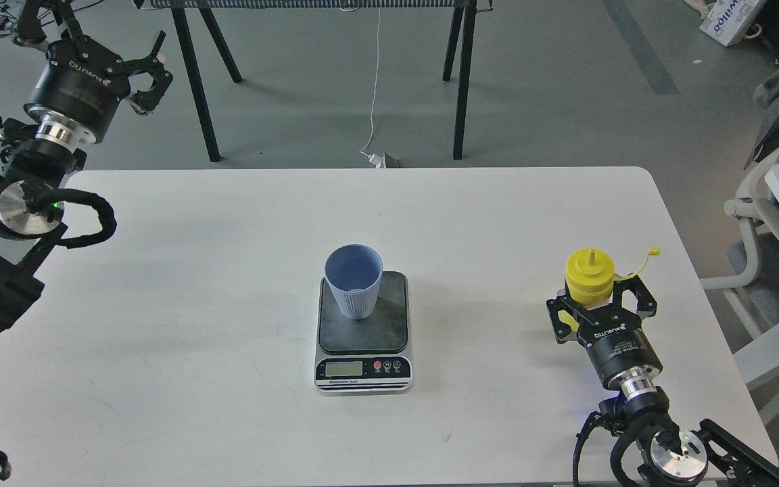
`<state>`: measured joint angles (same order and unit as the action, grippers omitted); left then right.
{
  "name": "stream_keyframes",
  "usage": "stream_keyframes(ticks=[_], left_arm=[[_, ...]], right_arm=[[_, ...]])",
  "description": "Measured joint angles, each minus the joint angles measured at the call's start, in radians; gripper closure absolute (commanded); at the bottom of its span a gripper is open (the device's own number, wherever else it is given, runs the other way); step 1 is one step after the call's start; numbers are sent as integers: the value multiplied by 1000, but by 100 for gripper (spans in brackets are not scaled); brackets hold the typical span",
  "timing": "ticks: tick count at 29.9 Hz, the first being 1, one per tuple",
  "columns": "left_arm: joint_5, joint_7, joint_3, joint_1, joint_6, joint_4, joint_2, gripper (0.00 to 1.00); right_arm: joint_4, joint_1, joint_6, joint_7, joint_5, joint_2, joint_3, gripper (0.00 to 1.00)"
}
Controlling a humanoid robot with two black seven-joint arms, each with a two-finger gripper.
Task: Pour seasoning into cup on scale with both arms
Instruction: 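Lower the yellow bottle onto the table and open the right gripper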
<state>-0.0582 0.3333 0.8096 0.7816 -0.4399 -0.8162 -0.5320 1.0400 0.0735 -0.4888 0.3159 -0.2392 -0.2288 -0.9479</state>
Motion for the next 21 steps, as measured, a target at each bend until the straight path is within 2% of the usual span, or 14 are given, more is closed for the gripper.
stream_keyframes(ticks=[3,7,14,21], left_arm=[[0,0,0,0,0,0,0,0],[0,0,0,0,1,0,1,0],[0,0,2,0,2,0,-3,0],[0,0,3,1,3,0,-3,0]], right_arm=[[1,-12,-1,-1,-1,-1,5,22],[5,-32,0,-2,-2,0,10,13],[15,-48,0,5,-4,1,-1,3],[33,-85,0,8,-5,-4,-23,2]])
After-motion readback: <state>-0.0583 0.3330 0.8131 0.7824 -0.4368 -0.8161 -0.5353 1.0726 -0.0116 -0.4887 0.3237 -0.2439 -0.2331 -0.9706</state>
